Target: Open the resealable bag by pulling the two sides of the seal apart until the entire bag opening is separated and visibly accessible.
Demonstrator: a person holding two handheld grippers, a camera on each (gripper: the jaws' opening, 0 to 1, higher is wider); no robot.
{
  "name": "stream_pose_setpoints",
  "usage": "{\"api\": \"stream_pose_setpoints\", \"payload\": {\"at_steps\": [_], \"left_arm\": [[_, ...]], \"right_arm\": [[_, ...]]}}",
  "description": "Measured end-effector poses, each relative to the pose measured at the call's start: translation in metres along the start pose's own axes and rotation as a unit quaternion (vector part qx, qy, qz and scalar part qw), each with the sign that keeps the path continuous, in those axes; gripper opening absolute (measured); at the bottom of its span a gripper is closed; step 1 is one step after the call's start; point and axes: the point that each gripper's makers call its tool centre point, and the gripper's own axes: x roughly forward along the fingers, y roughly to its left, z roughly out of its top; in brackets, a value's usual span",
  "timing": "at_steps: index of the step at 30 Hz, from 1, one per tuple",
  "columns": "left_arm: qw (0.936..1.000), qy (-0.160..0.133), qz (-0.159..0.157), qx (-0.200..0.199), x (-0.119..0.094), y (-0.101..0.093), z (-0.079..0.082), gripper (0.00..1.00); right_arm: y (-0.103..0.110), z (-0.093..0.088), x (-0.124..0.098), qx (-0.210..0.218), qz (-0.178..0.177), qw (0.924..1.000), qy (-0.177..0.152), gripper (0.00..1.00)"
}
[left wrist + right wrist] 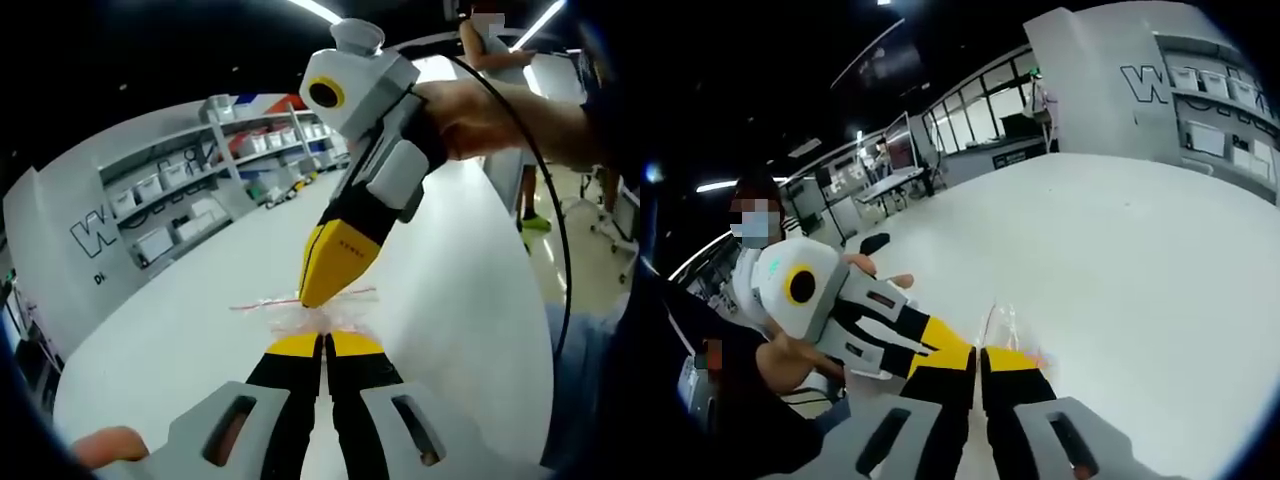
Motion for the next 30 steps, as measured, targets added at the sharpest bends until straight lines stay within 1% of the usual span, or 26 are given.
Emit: {"api": "stream_pose_setpoints", "payload": {"at_steps": [4,6,7,9,12,18,22,26,30], "left_arm": [[1.0,0.0,0.0,0.0,0.0,0.0,0.0,0.03],[1.0,0.0,0.0,0.0,0.0,0.0,0.0,0.03],[1.0,-0.001,0.0,0.0,0.0,0.0,0.0,0.03],[1.0,0.0,0.0,0.0,0.0,0.0,0.0,0.03],[1.0,-0.001,0.0,-0.001,0.0,0.0,-0.001,0.03],[1.0,0.0,0.001,-0.003,0.0,0.0,-0.002,0.05],[1.0,0.002,0.005,-0.007,0.0,0.002,-0.004,0.1],[0.9998,0.006,0.007,-0.019,-0.001,0.003,-0.009,0.15],[0.9994,0.006,0.004,-0.033,-0.003,0.002,-0.012,0.17]], "right_arm": [[-0.001,-0.001,0.0,0.015,0.004,0.9999,-0.005,0.0],[0.001,-0.001,-0.001,0.034,0.011,0.9994,-0.006,0.0],[0.001,0.0,-0.001,0.043,0.014,0.9989,-0.014,0.0],[0.001,0.001,-0.003,0.056,0.02,0.9981,-0.018,0.0],[-0.003,0.006,-0.004,0.078,0.03,0.9961,-0.029,0.0],[-0.008,0.013,-0.006,0.123,0.055,0.9897,-0.048,0.0],[-0.014,0.015,-0.006,0.135,0.059,0.9875,-0.054,0.0],[-0.012,0.016,-0.006,0.14,0.062,0.9865,-0.058,0.0],[-0.01,0.015,-0.006,0.139,0.062,0.9865,-0.059,0.0]]}}
